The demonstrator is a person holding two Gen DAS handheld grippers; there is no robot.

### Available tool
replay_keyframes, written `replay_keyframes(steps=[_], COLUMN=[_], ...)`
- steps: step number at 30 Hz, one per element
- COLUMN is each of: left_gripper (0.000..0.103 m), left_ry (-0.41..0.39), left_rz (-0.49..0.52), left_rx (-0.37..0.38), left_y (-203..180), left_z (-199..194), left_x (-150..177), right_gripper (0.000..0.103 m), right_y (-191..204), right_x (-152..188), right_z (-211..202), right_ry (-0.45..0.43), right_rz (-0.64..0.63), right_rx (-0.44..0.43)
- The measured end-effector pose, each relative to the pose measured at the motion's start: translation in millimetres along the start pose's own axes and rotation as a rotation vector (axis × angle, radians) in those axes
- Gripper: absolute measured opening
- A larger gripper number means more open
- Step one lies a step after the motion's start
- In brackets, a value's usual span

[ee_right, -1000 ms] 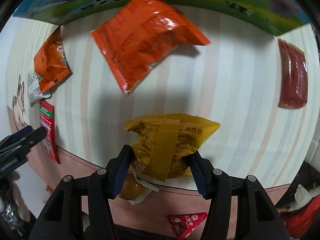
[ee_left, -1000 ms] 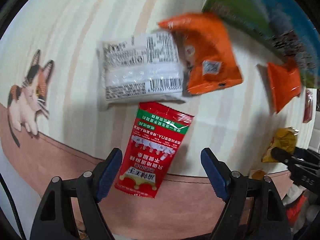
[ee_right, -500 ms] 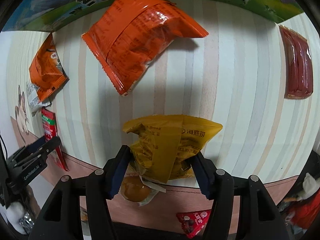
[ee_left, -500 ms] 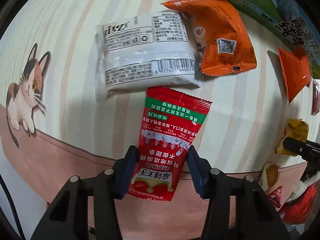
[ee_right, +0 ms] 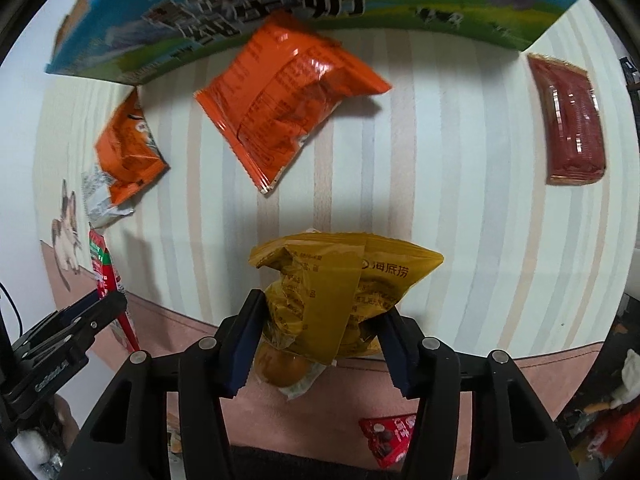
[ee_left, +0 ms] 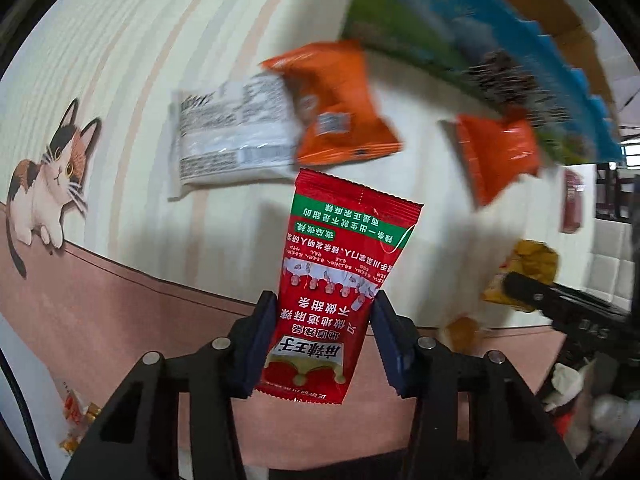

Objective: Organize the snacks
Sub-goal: 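Carry both packets over the box and lower them inside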

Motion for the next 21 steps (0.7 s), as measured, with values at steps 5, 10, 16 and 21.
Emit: replay_keyframes(steps=[5,10,16,21], left_gripper=[0.045,0.045,0.045,0.045], left_ry=[-0.046,-0.110,-0.164,-0.161], left_rz=[0.050,0.101,0.159,0.182], left_rx=[0.061,0.120,0.152,0.162], left_y=[-33.9,-56.0,-112.2,-149.1], left_z=[-36.7,-81.4,-121.0,-131.4], left_x=[-6.7,-53.6,-104.8,-164.2], right_gripper=[0.057,0.057,0.057,0.057], right_y=[-2.5,3.3,8.8,-1.2], right_x=[-3.8,-6.7,-41.1,-96.2], right_z=[-35.3,-90.0,-161.2,-212.6], right_ry=[-0.042,-0.119,-0.230,-0.311], right_rz=[0.004,-0.009,-0.015,-0.005], right_rx=[-0.057,-0.112,-0.159,-0.126])
Point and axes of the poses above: each gripper's, at about its wrist camera, not at the fingertips, and z roughly the way its jaws point, y to its left, x to its underside, the point moved 7 cm from there along z, roughly the way its jaws point
